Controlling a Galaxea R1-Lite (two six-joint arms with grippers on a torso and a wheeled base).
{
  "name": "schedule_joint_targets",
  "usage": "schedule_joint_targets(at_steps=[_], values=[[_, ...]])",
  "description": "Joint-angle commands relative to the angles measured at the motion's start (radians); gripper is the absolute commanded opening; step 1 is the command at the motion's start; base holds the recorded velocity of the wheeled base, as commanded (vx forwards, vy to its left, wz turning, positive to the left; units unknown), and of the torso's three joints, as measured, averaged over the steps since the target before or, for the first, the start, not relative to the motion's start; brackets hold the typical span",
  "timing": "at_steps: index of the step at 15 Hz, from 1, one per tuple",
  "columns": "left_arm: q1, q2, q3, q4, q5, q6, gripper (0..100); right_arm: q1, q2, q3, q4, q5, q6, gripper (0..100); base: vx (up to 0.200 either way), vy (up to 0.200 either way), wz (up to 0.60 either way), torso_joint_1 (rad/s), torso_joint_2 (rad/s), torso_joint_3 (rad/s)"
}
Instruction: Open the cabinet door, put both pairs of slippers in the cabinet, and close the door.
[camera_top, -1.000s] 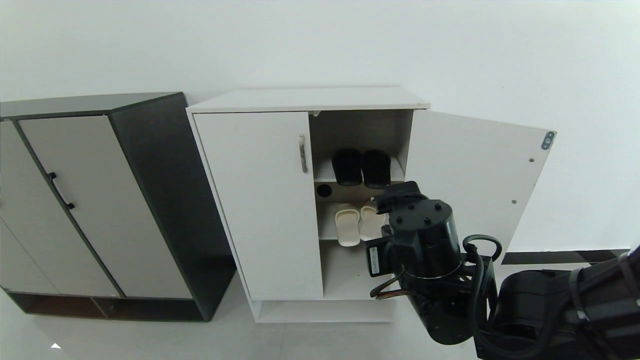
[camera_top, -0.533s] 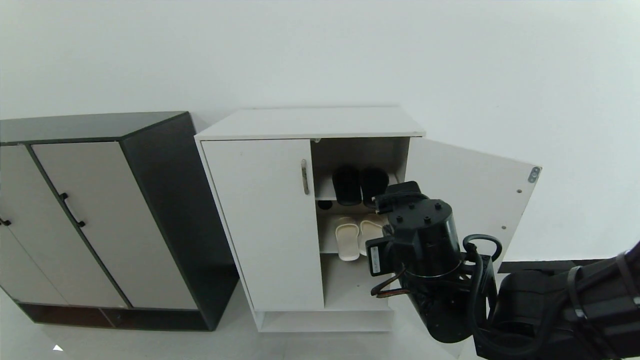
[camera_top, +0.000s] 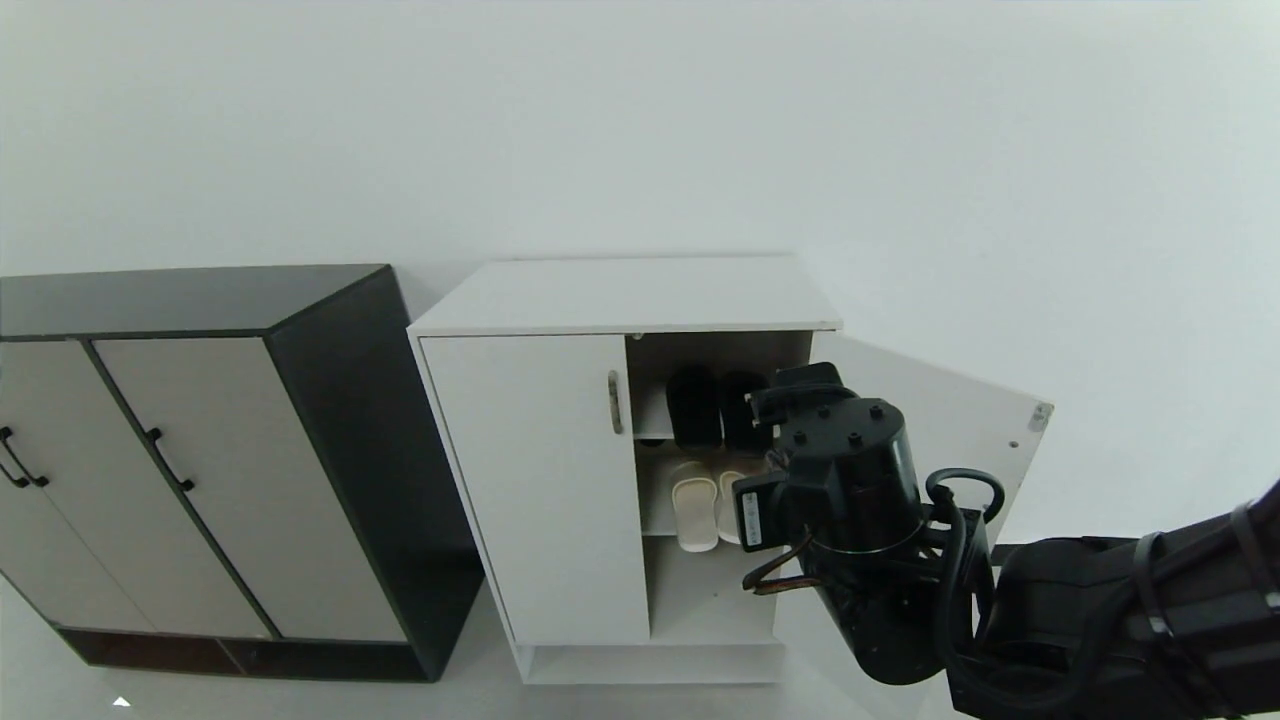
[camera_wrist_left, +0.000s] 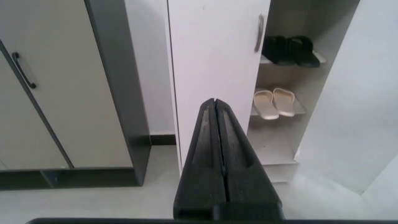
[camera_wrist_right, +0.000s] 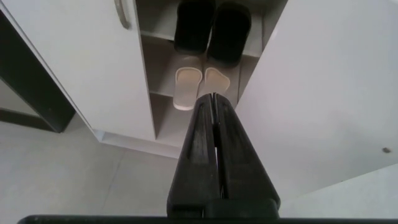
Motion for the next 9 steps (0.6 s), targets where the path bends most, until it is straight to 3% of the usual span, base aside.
schedule_joint_targets(at_steps=[1, 9], values=[[0.001, 0.0, 0.0, 0.0, 0.0, 0.0, 0, 0.0, 0.002, 0.0, -0.001, 0.0, 0.0, 0, 0.0, 0.0, 0.0, 0.203, -0.52, -0.315], [0.0, 0.0, 0.0, 0.0, 0.0, 0.0, 0, -0.012, 0.002, 0.001, -0.001, 0.0, -0.017, 0, 0.0, 0.0, 0.0, 0.236, -0.55, -0.32]])
